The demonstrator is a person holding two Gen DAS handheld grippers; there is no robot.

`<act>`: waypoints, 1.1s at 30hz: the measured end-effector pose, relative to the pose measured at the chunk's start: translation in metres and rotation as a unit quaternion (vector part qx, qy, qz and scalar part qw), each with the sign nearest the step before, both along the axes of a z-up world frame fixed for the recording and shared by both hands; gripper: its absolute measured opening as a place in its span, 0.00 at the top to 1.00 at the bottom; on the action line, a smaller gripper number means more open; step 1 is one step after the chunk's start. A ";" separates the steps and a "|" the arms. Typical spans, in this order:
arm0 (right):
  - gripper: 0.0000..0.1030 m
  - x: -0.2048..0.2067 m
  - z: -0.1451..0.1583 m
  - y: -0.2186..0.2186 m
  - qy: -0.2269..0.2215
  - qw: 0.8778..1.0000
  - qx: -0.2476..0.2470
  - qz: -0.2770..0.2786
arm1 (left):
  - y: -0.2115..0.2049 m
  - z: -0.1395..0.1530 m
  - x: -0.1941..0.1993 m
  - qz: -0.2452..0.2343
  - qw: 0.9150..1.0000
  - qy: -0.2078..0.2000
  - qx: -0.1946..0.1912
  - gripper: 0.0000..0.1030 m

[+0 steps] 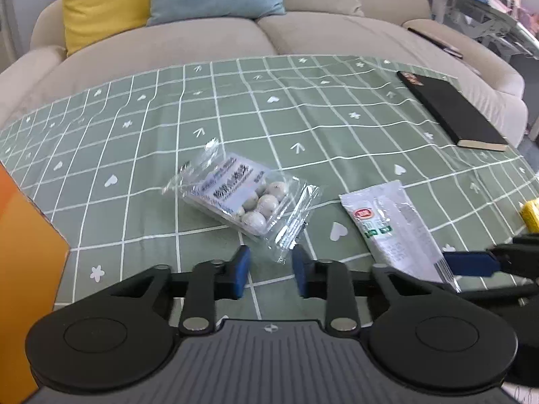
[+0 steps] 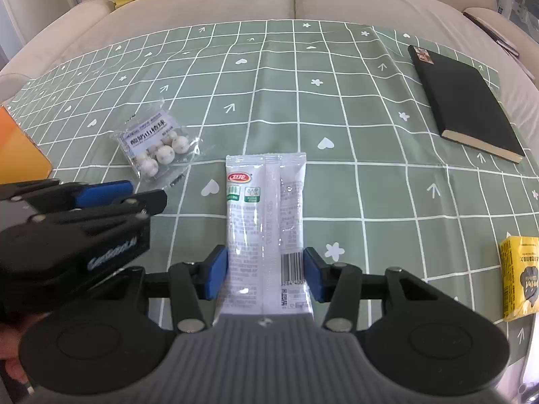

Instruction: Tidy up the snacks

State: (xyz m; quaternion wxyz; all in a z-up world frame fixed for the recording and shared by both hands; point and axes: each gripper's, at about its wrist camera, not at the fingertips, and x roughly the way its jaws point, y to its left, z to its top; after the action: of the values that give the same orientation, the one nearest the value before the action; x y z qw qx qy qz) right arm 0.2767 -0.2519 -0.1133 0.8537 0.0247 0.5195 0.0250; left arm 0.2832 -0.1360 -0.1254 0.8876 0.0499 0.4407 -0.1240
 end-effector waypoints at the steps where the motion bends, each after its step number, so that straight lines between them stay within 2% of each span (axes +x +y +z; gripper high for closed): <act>1: 0.54 0.000 0.000 0.001 0.000 1.000 -0.001 0.001 | 0.000 0.000 0.001 0.005 1.000 0.001 -0.002 0.85; 5: 0.54 0.000 0.000 0.002 -0.001 1.000 -0.004 0.003 | 0.002 0.001 0.002 0.014 1.000 0.008 -0.008 0.90; 7: 0.54 0.000 0.000 0.002 0.000 1.000 -0.004 0.002 | 0.003 0.002 -0.001 0.011 1.000 0.013 -0.002 0.98; 18: 0.54 -0.007 0.003 0.011 0.015 0.999 0.018 0.021 | 0.029 0.011 -0.044 -0.023 0.998 0.062 0.010 0.99; 25: 0.54 -0.024 0.005 0.025 0.032 0.997 0.049 0.043 | 0.057 0.015 -0.092 -0.077 0.993 0.092 0.016 0.99; 33: 0.54 -0.063 0.009 0.044 0.057 0.993 0.085 0.064 | 0.087 0.022 -0.139 -0.121 0.984 0.127 0.013 0.99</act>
State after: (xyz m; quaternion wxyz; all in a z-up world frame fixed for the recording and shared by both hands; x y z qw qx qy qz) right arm 0.2140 -0.2076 -0.1040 0.8143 0.0655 0.5637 0.1221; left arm 0.1444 -0.0494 -0.1034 0.8022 0.0979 0.5423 -0.2298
